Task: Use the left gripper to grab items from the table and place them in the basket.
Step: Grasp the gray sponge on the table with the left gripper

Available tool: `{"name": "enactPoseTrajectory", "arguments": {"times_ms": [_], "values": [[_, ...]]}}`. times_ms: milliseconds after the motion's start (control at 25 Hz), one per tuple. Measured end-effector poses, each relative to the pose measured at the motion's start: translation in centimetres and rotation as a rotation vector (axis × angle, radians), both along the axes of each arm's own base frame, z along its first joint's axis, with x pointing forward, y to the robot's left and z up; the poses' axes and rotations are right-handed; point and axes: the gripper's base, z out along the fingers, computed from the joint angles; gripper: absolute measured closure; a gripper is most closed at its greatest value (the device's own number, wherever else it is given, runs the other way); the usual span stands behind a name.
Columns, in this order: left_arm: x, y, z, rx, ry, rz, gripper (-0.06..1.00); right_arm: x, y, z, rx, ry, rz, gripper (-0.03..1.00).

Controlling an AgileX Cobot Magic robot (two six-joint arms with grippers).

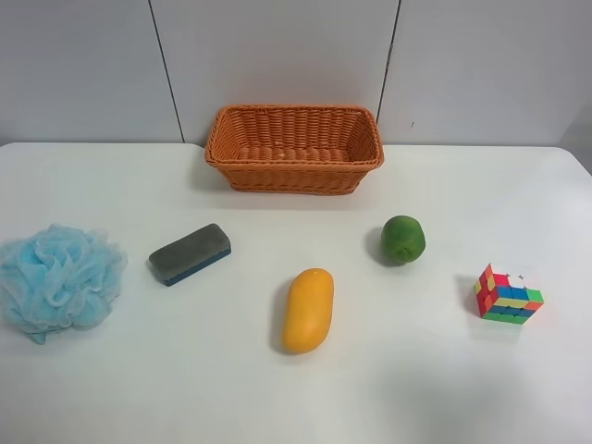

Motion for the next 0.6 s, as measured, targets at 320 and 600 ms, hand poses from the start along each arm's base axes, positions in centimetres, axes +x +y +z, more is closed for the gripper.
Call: {"name": "enactPoseTrajectory", "arguments": {"times_ms": [320, 600], "values": [[0.00, 0.00, 0.00, 0.000, 0.000, 0.000, -0.05, 0.00, 0.00, 0.00, 0.000, 0.000, 0.000, -0.03], [0.00, 0.00, 0.00, 0.000, 0.000, 0.000, -0.05, 0.00, 0.00, 0.00, 0.000, 0.000, 0.000, -0.03]]}}
